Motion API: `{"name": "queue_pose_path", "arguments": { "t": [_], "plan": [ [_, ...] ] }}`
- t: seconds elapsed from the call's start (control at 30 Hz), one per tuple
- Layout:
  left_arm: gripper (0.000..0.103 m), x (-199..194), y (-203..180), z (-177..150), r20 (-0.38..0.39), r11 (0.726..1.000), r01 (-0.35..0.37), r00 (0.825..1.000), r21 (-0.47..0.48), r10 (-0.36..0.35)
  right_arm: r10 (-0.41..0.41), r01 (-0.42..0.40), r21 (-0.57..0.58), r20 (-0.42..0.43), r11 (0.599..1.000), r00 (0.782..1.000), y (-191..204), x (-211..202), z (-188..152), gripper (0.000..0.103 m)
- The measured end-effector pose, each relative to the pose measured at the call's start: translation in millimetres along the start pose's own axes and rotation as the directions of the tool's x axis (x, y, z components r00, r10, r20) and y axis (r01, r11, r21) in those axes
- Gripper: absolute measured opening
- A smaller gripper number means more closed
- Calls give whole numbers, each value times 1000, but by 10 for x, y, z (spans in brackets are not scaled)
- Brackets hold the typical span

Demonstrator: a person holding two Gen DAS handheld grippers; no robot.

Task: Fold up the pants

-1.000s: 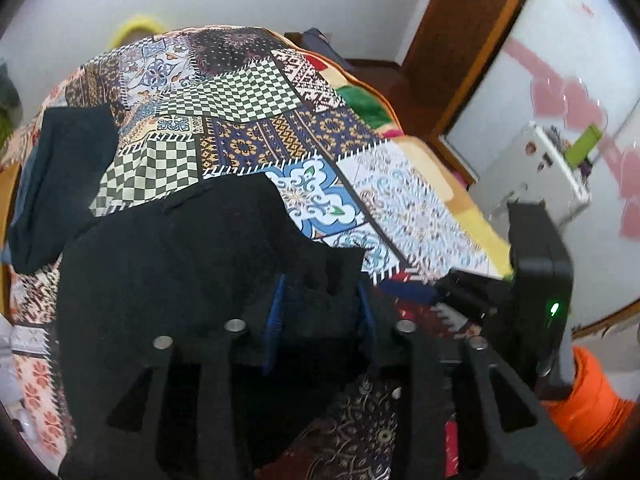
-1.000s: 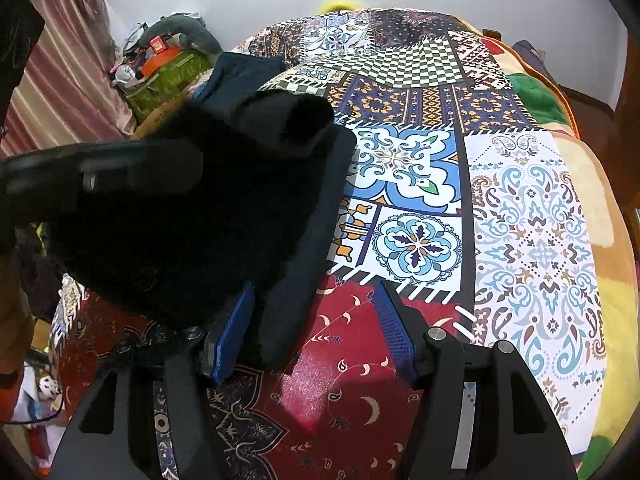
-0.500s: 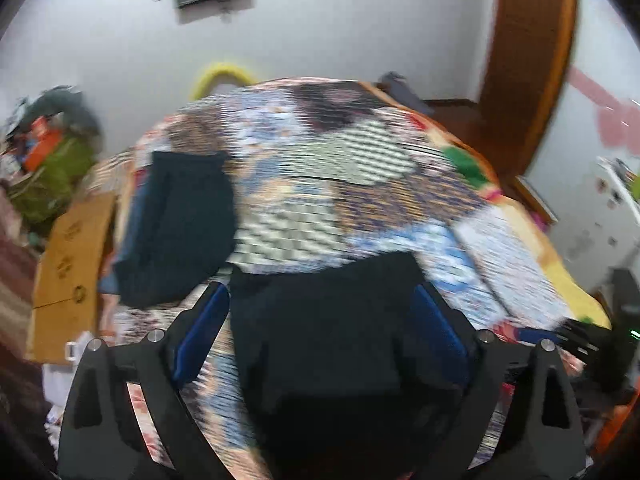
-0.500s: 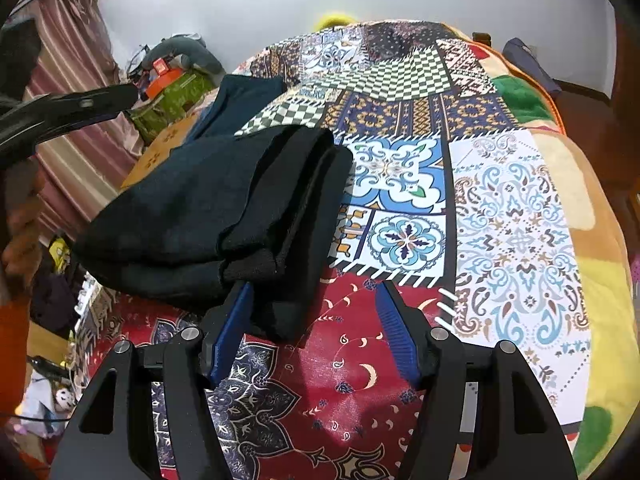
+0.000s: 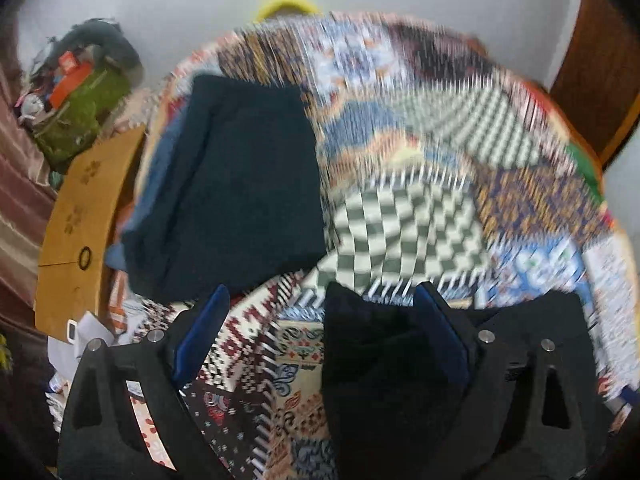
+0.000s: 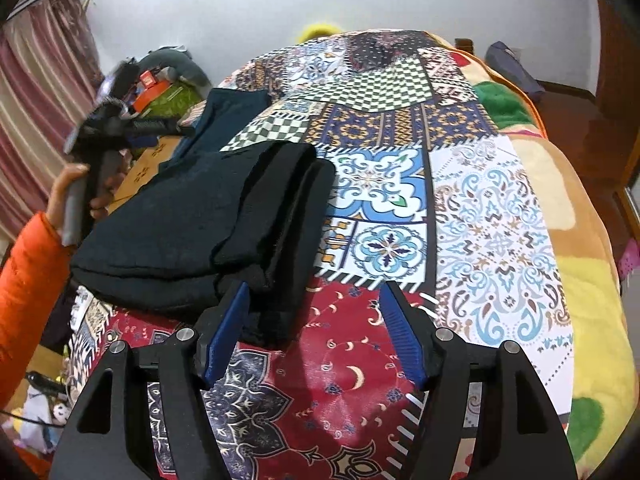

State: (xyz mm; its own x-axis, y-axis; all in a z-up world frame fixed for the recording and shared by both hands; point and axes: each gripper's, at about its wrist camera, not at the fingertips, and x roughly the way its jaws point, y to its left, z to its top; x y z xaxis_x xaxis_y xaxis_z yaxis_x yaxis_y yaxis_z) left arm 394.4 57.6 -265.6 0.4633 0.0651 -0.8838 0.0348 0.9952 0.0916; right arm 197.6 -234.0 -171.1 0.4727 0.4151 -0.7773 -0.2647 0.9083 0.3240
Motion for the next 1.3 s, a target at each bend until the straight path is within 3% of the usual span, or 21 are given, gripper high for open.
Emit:
{"name": "queue_pose_path", "arguments": {
  "t": [0.1, 0.2, 0.33, 0.57, 0.73, 0.9, 1.07, 1.3],
  "plan": [
    [95, 307, -96, -127, -82, 996, -46, 995, 73, 52, -8, 8, 16, -2, 1000, 1000, -39, -14, -8, 64],
    [96, 286, -64, -275, -54, 992, -27, 998, 126, 34, -20, 20, 14, 5, 1000, 1000, -56, -54, -8, 64],
    [96, 132, 56, -498, -41, 989, -70, 996, 134, 76, -29, 29, 18, 18, 999, 999, -72, -116, 10, 64],
    [96, -258, 407, -1051, -61, 997, -54, 996, 60, 58, -16, 16, -23, 40, 1000, 999, 31, -205, 3, 64],
    [96, -576, 559, -1469, -69, 999, 21, 997, -46, -24, -6, 9, -56, 48, 998, 999, 136, -224, 19, 64],
    [96, -886, 488, -1757, -13, 995, 48, 999, -82, -49, 11, -7, -83, 54, 996, 998, 223, -227, 32, 64],
    [95, -1087, 394, -1910, 9, 988, 127, 992, -87, -126, 14, -8, -108, 57, 994, 998, 279, -205, 70, 64],
    [94, -1441, 369, -1669, 135, 993, 111, 985, -51, -104, 37, -28, -144, 58, 989, 998, 351, -113, 244, 64]
  ]
}}
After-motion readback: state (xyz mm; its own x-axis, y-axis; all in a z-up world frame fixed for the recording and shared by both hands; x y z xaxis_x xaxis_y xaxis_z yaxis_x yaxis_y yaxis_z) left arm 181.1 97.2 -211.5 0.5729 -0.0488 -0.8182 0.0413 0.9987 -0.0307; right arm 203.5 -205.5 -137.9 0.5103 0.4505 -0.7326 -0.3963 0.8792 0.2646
